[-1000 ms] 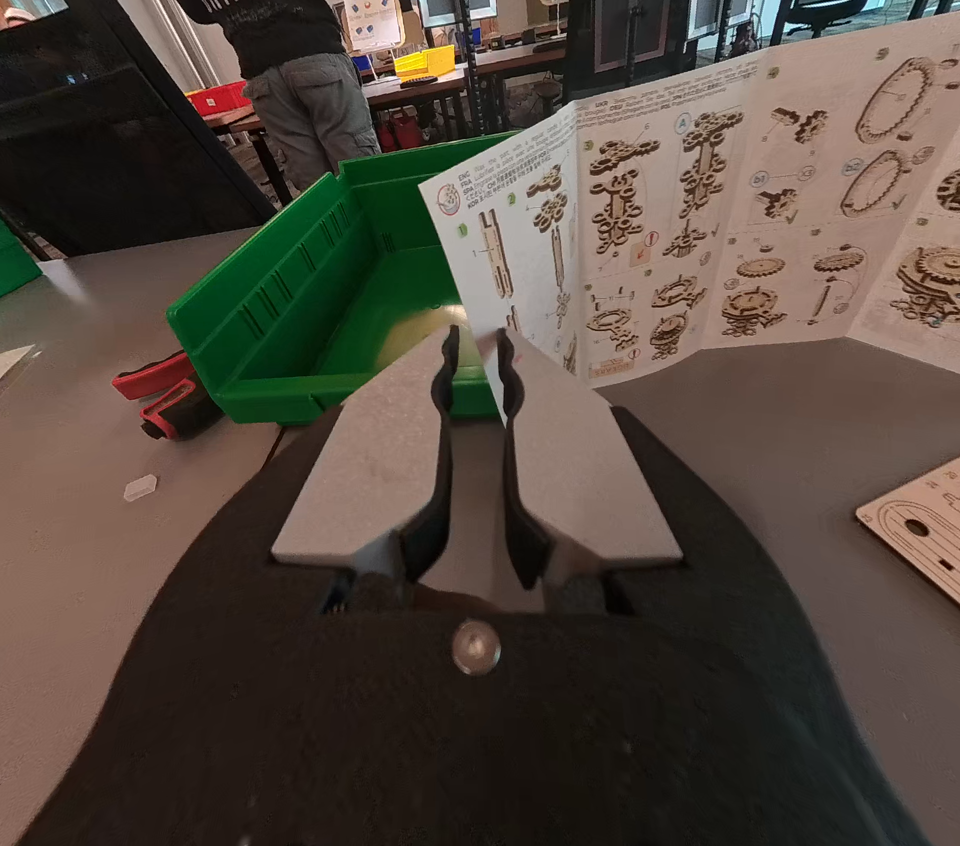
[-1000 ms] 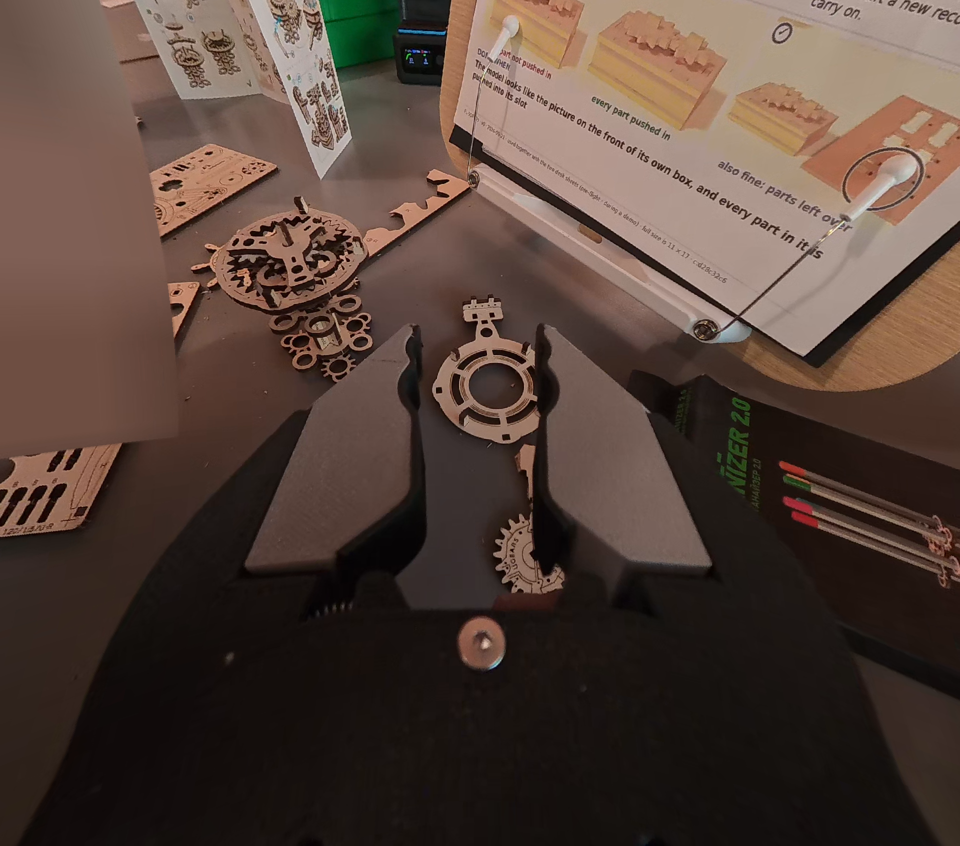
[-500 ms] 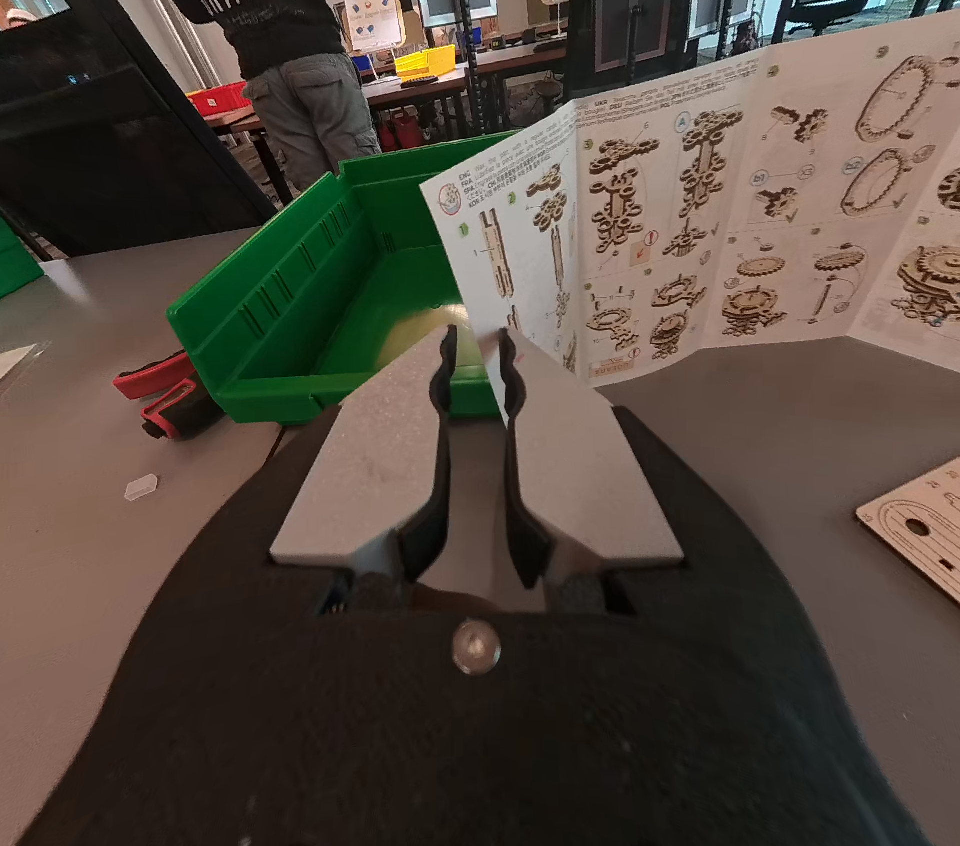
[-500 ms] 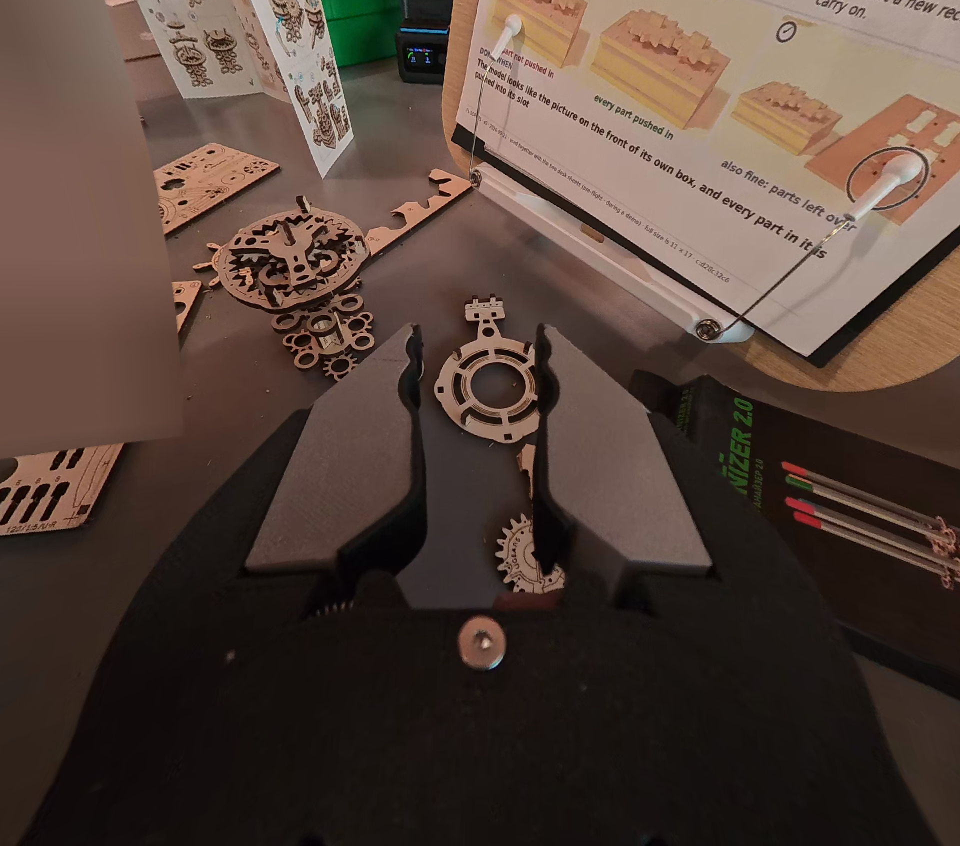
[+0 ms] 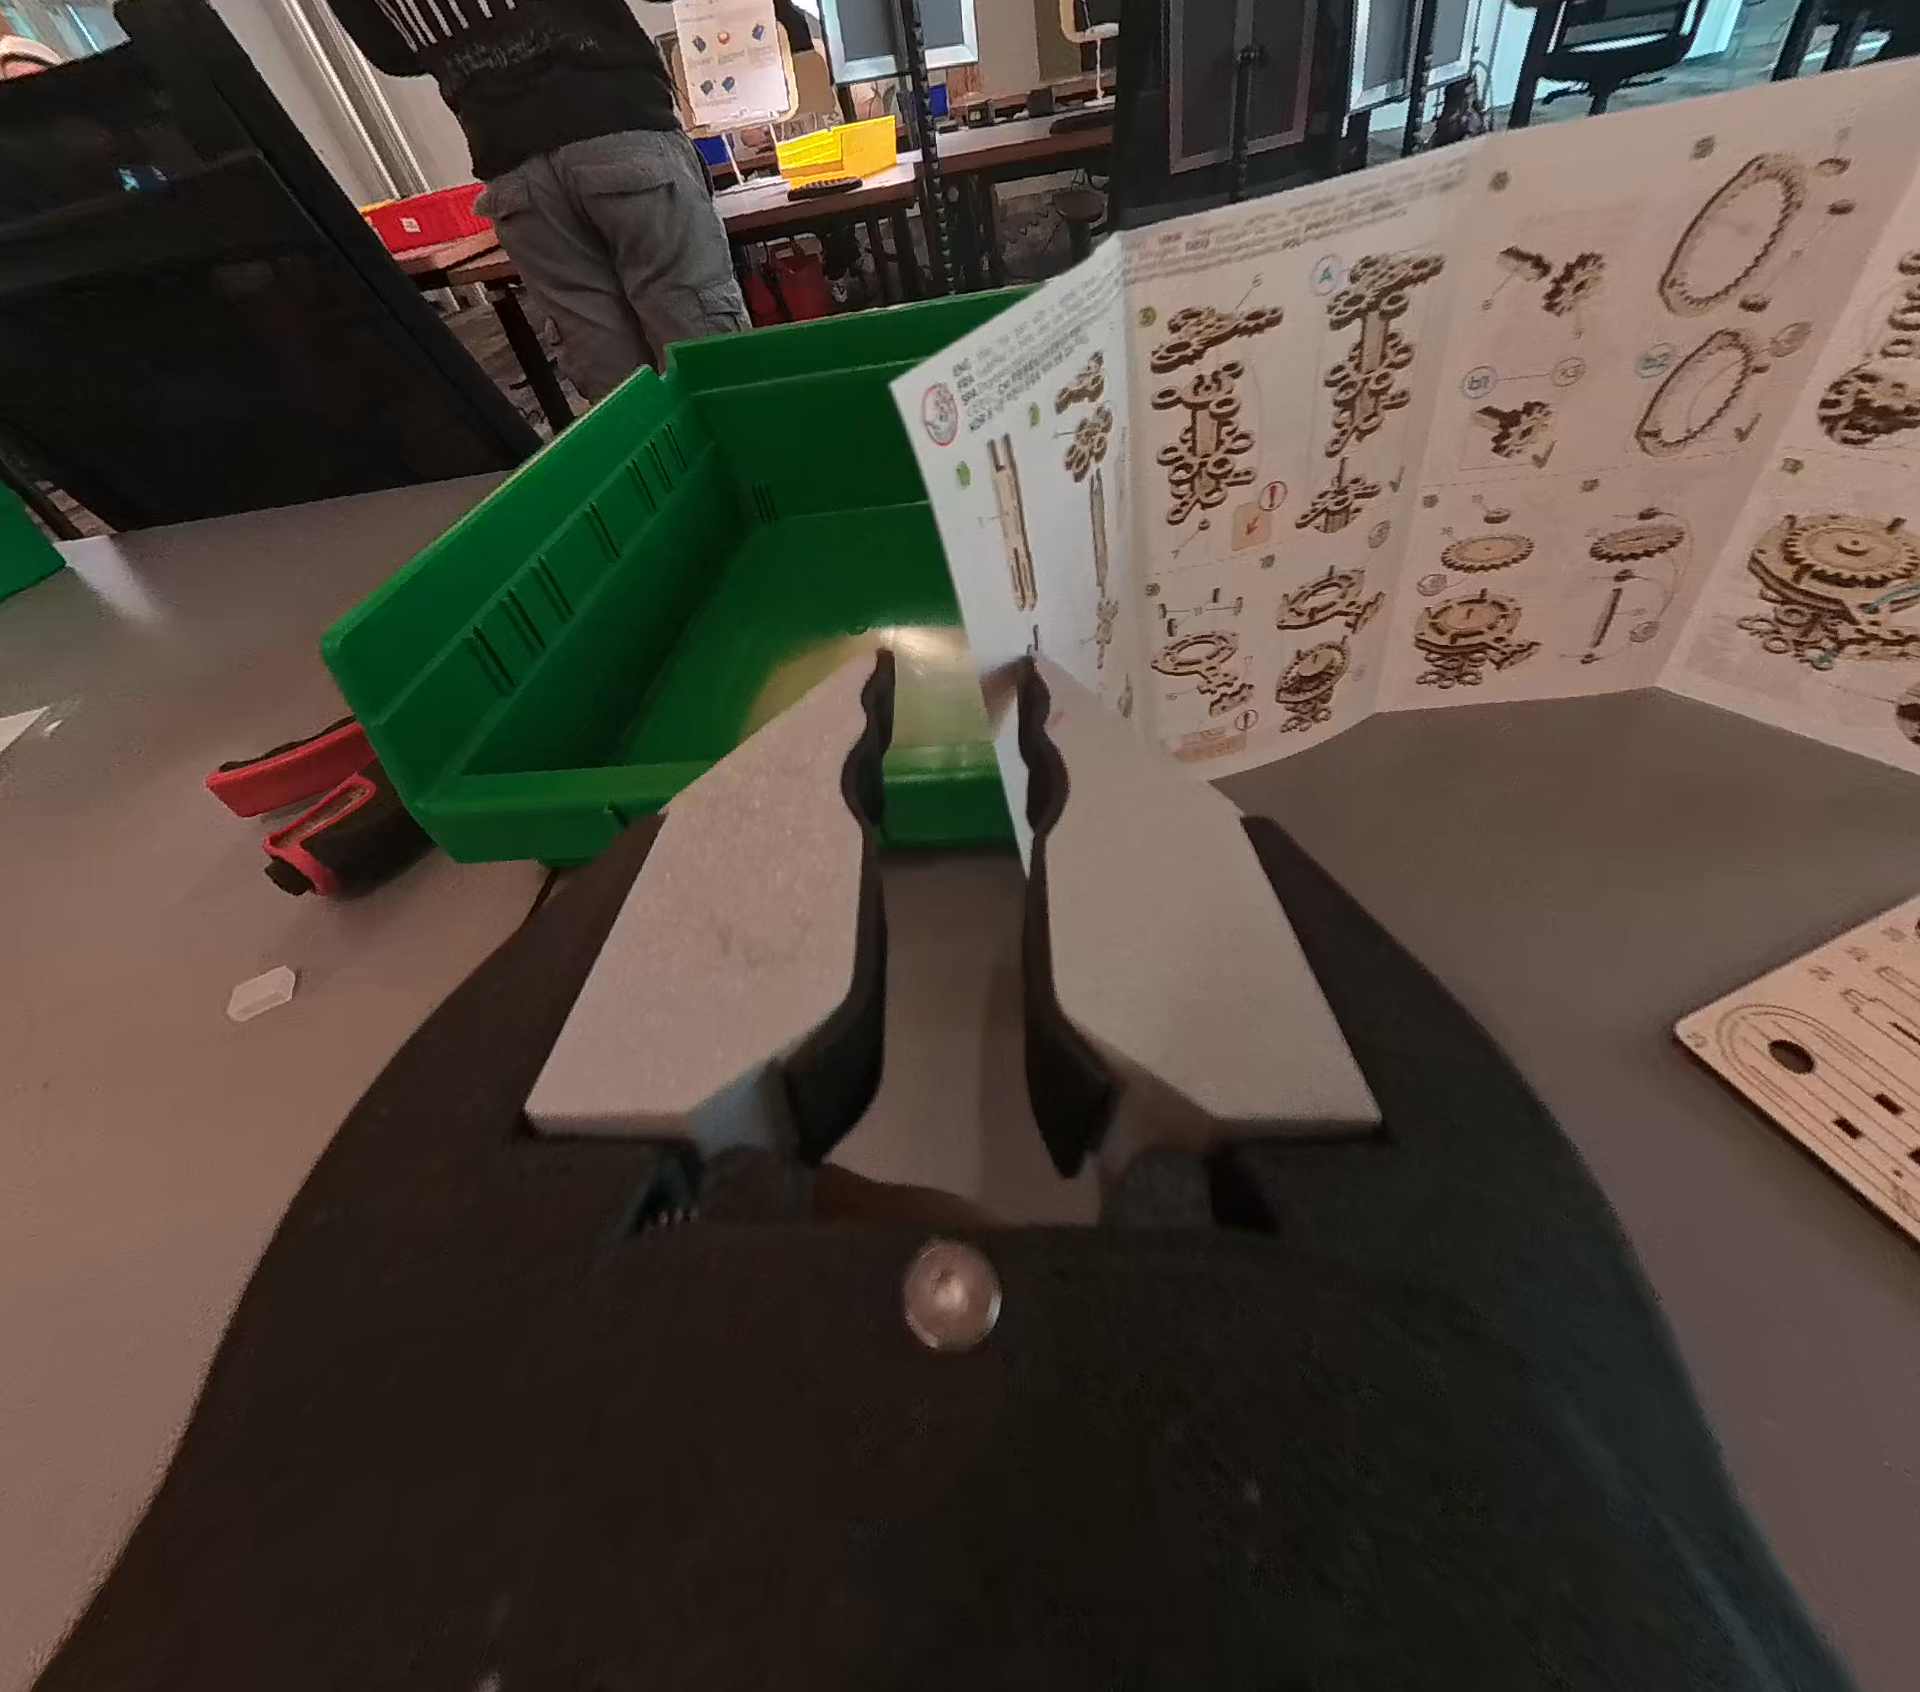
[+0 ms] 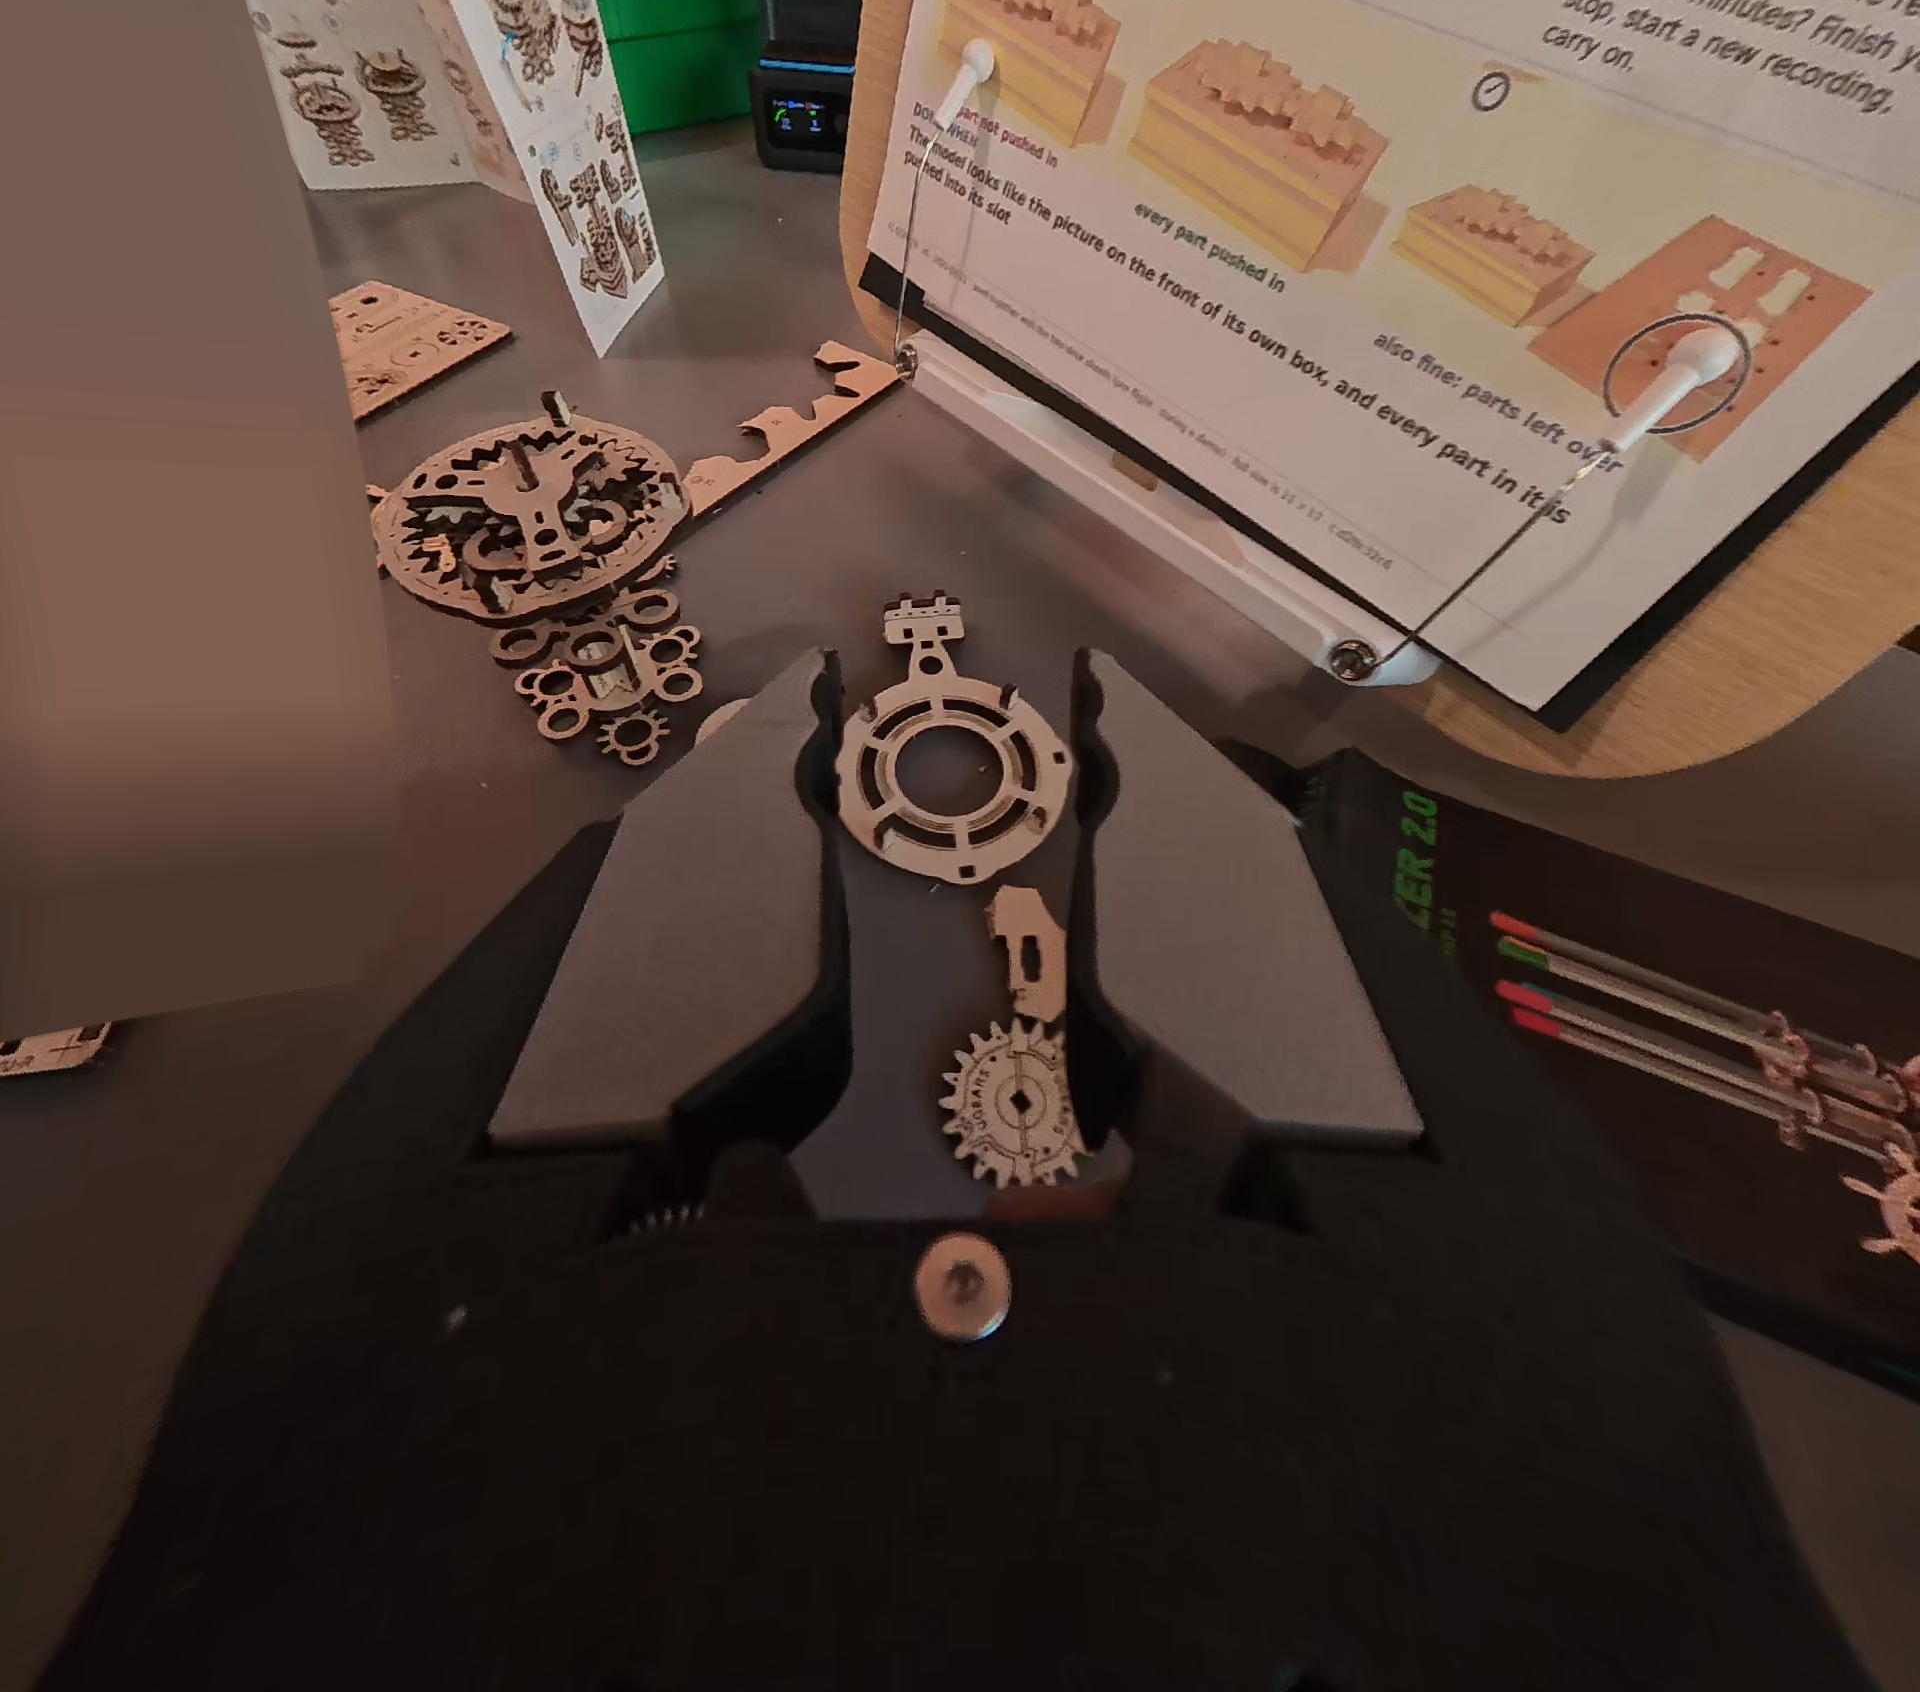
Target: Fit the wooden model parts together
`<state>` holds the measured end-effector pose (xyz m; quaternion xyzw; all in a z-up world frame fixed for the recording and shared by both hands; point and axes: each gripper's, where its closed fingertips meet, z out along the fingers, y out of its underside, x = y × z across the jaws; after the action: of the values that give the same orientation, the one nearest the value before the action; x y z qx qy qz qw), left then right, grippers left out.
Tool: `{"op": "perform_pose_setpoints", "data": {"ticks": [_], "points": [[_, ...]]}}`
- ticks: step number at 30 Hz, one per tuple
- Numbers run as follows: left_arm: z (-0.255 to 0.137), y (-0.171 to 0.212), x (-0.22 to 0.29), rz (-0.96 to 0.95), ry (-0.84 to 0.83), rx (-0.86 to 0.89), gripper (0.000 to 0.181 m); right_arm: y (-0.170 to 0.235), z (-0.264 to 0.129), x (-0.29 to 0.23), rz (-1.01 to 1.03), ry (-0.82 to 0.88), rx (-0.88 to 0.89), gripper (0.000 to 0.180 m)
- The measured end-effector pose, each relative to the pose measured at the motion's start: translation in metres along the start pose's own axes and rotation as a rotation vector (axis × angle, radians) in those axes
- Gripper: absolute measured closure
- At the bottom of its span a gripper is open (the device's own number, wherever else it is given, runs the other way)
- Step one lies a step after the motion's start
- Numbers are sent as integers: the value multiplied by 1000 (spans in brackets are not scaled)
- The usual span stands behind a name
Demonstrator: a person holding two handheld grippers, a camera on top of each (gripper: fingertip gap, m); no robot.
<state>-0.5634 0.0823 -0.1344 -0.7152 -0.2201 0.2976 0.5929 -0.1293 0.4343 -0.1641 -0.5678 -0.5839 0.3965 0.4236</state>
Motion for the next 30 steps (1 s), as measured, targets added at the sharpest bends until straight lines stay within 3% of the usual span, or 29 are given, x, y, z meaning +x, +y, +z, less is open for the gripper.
{"op": "perform_pose_setpoints", "data": {"ticks": [8,14,16,20,30], "points": [[-7,-11,-2,-68,29,78,147,-16,-13,7,16,18,89,138],[-11,-19,2,-95,69,133,138,-46,-34,14,71,23,273,138],[-13,-22,5,-108,94,154,136,-39,-28,6,77,-48,223,135],[-15,-25,8,-125,115,169,134,5,-8,-21,71,-219,-72,145],[-15,-25,9,-134,127,175,135,28,7,-16,38,-151,-167,142]]}}
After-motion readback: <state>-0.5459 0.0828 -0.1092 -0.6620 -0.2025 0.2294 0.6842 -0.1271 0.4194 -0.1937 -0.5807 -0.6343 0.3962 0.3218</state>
